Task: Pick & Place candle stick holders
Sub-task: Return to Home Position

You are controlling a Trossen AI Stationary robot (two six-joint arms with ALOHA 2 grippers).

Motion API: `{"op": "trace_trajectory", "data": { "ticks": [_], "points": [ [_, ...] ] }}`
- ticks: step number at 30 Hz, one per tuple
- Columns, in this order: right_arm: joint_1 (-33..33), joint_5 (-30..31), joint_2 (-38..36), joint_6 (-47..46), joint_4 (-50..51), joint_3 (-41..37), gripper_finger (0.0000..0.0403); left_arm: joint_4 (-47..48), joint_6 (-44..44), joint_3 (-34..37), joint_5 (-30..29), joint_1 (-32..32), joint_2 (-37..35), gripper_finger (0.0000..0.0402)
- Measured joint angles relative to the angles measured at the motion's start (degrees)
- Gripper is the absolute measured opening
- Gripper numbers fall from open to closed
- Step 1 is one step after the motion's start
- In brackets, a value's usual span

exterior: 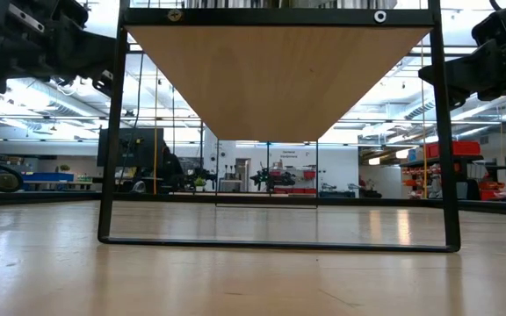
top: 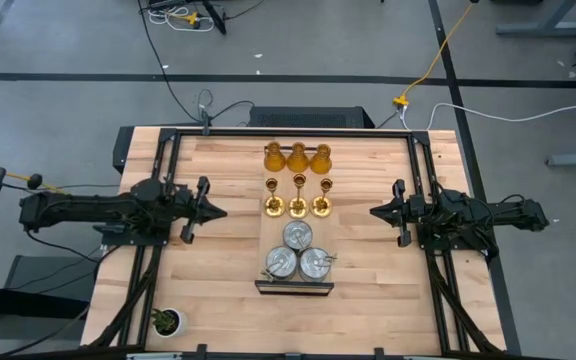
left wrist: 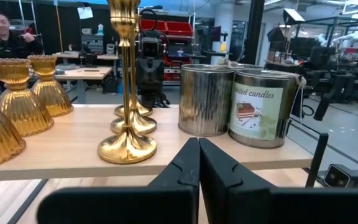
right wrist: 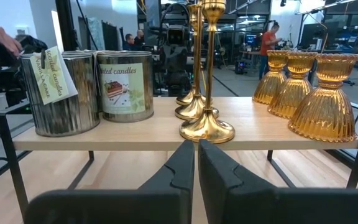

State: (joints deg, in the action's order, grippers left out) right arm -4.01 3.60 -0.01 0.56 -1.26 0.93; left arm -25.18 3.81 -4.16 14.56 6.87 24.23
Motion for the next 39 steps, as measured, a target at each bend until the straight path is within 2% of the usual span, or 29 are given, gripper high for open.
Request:
{"op": "trace_trajectory", "data": {
  "ticks": [9,17,28,35,39],
  "points": [
    [0.0,0.0,0.0,0.0,0.0,0.0,0.0027,4.5,-0.1,0.0,-1.6,-3.0,-3.4,0.0006],
    [0.0,0.0,0.0,0.0,0.0,0.0,0.0027,-0.1,0.5,2.6,-3.1,-6.4,-3.4,0.0005],
    [0.0,0.0,0.0,0.0,0.0,0.0,0.0027,-0.5,1.8,3.6,-2.9,-7.0,-3.4,0.0006],
    [0.0,0.0,0.0,0.0,0.0,0.0,0.0027,3.5,1.0,3.7,-3.1,-7.7,-7.6,0.0003],
    [0.0,0.0,0.0,0.0,0.0,0.0,0.0027,6.5,0.5,3.7,-5.4,-7.7,-10.6,0.0005]
  ]
}}
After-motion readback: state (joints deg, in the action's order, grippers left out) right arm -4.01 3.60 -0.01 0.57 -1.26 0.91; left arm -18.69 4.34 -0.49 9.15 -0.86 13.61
